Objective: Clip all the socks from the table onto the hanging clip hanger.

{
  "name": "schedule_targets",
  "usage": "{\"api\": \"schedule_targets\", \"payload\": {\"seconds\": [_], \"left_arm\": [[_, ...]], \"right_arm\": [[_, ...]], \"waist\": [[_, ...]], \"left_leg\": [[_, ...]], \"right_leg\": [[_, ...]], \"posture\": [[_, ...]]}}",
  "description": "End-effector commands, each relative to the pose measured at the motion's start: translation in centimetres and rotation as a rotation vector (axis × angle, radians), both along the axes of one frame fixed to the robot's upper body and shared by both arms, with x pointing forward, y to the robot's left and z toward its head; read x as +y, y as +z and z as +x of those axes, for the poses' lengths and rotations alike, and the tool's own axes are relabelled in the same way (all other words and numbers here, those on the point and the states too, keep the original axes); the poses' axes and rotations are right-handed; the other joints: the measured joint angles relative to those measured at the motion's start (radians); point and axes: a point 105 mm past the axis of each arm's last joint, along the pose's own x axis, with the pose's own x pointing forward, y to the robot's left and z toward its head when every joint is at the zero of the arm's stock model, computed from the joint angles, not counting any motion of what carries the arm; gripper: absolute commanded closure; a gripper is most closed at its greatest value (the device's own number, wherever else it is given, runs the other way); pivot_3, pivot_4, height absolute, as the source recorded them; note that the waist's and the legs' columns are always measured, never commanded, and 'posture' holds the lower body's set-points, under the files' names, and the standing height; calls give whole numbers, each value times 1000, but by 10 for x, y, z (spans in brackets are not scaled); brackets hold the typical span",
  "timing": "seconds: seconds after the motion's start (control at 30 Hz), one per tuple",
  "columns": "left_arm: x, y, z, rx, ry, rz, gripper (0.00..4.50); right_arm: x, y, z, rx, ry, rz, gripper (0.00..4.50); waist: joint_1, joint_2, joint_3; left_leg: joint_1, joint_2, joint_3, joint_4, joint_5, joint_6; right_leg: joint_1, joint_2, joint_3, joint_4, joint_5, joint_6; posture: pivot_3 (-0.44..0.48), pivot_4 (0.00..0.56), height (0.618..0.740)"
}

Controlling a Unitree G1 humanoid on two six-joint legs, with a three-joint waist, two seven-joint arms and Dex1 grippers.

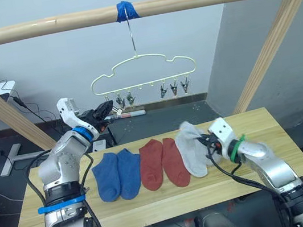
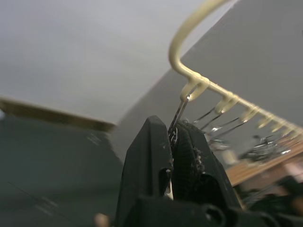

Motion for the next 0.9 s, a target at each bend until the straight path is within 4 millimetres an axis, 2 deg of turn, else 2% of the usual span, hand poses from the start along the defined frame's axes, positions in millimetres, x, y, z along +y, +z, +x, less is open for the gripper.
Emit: {"api": "schedule_targets", "payload": {"seconds": [0.03, 0.13, 0.27, 0.4, 0.9], "left_arm": [[-3, 11, -8, 55, -54, -144, 4435], [-6, 15, -11, 63, -74, -175, 4435], [-7, 21, -10, 67, -76, -223, 4435], [-10, 25, -15, 62, -83, -251, 4435], [-19, 22, -22, 68, -115, -231, 4435]], "right_arm": [[43, 28, -4, -31, 99, 84, 4463], [63, 35, 0, -34, 114, 110, 4463], [79, 38, 8, -34, 114, 127, 4463], [101, 51, 15, -48, 144, 170, 4463], [123, 68, 23, -82, 179, 208, 4463]], "waist": [[0, 0, 0], [11, -1, 1], [20, -2, 1], [19, -3, 2], [29, -3, 3]], "left_leg": [[0, 0, 0, 0, 0, 0], [-1, 0, -1, 0, 0, -1], [-2, 0, -3, 0, 0, -1], [-2, 0, -4, -1, 0, -1], [-4, 0, -7, -1, 0, -2]], "right_leg": [[0, 0, 0, 0, 0, 0], [0, 0, -1, 0, 0, 0], [0, -2, -4, -2, 0, 0], [0, -2, -6, -2, 1, -2], [0, -2, -9, -4, 3, -6]], "posture": [[-11, 143, 740], [-8, 141, 740], [7, 143, 740], [15, 146, 740], [20, 148, 740]]}}
